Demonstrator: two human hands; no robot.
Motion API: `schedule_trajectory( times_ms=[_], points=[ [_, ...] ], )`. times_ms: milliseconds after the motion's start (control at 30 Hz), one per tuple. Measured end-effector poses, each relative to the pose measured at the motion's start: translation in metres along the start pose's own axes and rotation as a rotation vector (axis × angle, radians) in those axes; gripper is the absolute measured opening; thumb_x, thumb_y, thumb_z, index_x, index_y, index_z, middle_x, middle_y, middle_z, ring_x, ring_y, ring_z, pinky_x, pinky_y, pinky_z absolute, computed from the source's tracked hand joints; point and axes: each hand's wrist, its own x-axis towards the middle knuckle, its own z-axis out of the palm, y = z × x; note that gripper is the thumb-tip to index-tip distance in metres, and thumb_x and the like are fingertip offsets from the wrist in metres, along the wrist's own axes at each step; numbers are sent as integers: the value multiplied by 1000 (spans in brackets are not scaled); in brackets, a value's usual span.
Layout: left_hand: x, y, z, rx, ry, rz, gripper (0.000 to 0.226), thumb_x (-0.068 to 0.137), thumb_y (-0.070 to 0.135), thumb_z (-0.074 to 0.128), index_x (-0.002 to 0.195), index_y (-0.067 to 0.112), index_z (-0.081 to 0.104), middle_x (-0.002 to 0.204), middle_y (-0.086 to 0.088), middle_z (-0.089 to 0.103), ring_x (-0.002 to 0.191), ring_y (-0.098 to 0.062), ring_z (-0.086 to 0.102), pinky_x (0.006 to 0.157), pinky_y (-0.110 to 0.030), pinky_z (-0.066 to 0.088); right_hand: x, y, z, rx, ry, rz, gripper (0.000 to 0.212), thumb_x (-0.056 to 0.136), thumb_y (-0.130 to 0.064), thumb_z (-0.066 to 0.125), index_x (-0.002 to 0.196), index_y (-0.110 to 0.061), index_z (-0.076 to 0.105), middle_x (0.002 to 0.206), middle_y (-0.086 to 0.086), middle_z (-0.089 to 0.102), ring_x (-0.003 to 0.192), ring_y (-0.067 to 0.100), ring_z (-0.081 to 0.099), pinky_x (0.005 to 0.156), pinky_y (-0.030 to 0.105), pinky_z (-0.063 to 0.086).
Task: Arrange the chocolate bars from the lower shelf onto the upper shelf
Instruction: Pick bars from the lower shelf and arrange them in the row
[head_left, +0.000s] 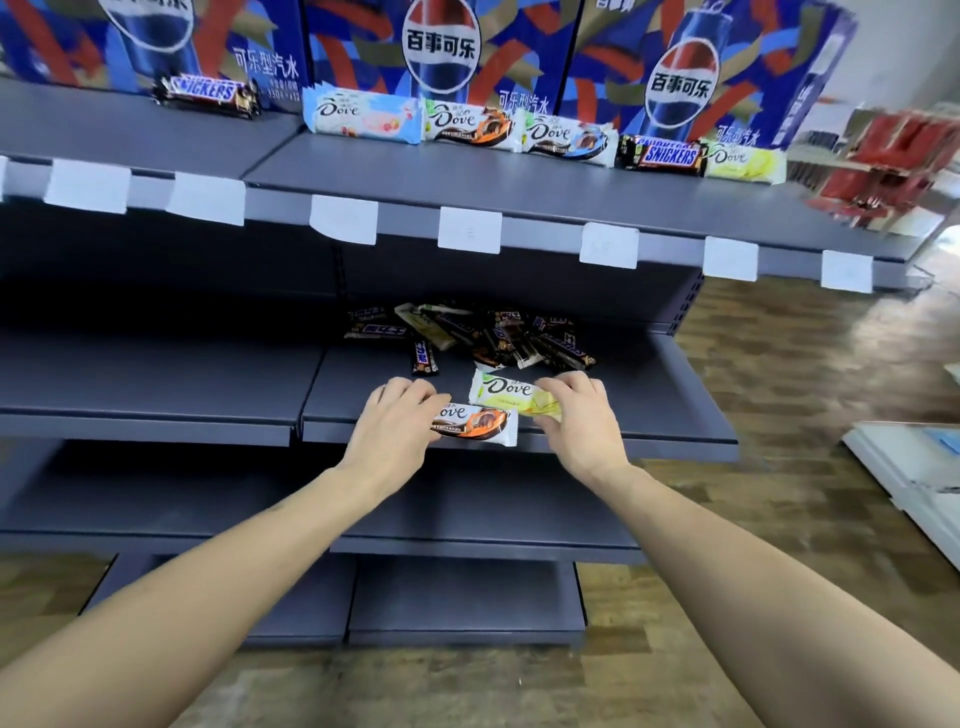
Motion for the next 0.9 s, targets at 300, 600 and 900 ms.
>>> schedule_trajectory(
  times_ms=[300, 600, 900],
  points=[
    [-30, 68, -74, 121, 77, 40, 45, 78, 33, 76, 119, 23, 61, 109, 4, 59, 99, -20, 52, 95, -36, 40, -66, 7, -87, 69, 116, -110, 46, 87, -21, 70, 131, -18, 59, 122, -3, 53, 118, 20, 41, 93, 36, 46],
    [-38, 113, -148, 197, 180, 65, 44, 74, 35, 78, 114, 22, 65, 102, 4, 60, 93, -21, 53, 90, -36, 42, -91, 1, -166, 62, 210, -194, 46, 85, -21, 73, 129, -22, 59, 120, -6, 53, 115, 16, 41, 90, 28, 43],
    [21, 109, -185, 237, 243, 55, 43, 76, 37, 76, 115, 23, 64, 103, 3, 61, 94, -22, 55, 93, -36, 39, -45, -2, -210, 1, 271, -200, 44, 87, -21, 70, 129, -21, 58, 121, -2, 53, 120, 21, 41, 89, 36, 47]
  ],
)
